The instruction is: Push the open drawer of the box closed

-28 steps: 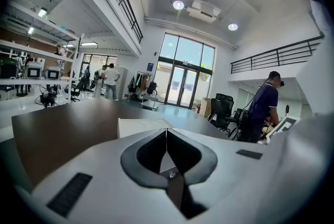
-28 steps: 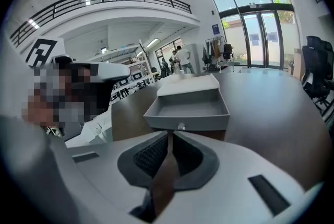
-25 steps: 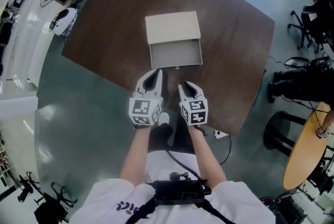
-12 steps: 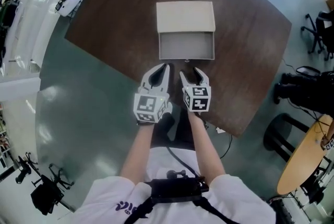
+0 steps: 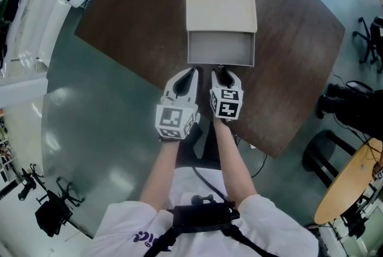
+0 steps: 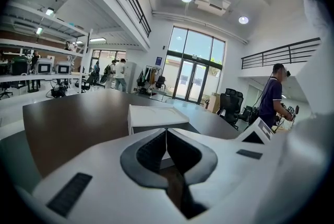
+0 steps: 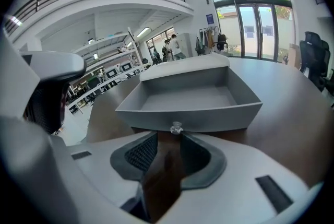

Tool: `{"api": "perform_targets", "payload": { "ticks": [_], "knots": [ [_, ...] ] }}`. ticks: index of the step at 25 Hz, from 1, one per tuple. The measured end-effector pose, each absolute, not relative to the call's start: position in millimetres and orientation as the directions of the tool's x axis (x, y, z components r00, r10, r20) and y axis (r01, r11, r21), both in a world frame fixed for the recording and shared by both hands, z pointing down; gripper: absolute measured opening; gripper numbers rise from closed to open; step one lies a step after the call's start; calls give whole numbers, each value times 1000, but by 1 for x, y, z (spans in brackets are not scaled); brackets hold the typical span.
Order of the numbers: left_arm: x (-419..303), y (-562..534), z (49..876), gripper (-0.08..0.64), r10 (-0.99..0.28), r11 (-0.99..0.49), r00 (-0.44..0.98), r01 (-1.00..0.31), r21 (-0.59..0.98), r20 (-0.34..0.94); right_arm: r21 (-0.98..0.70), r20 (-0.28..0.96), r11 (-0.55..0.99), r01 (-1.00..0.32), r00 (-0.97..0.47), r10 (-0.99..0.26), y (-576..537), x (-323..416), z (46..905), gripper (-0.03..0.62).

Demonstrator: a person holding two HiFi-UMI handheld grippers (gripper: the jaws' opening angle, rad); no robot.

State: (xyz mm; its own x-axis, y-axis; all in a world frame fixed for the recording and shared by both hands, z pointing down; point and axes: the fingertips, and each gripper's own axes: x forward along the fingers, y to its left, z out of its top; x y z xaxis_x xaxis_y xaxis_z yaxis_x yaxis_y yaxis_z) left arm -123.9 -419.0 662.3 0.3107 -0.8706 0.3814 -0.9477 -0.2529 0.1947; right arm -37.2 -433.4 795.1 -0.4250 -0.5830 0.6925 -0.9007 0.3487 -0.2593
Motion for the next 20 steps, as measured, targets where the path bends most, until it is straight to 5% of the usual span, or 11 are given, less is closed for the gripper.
{"api": "perform_targets", "payload": {
  "ticks": [4, 20],
  "knots": [
    [-130, -421, 669, 9, -866, -245, 307, -949, 201, 395, -227, 704, 317, -921, -380, -600, -441, -34, 800, 74],
    [-133, -416, 676, 9, -862, -243, 301, -952, 187, 408, -155, 739, 278, -948, -298, -605, -445, -30, 801, 60]
  ]
}}
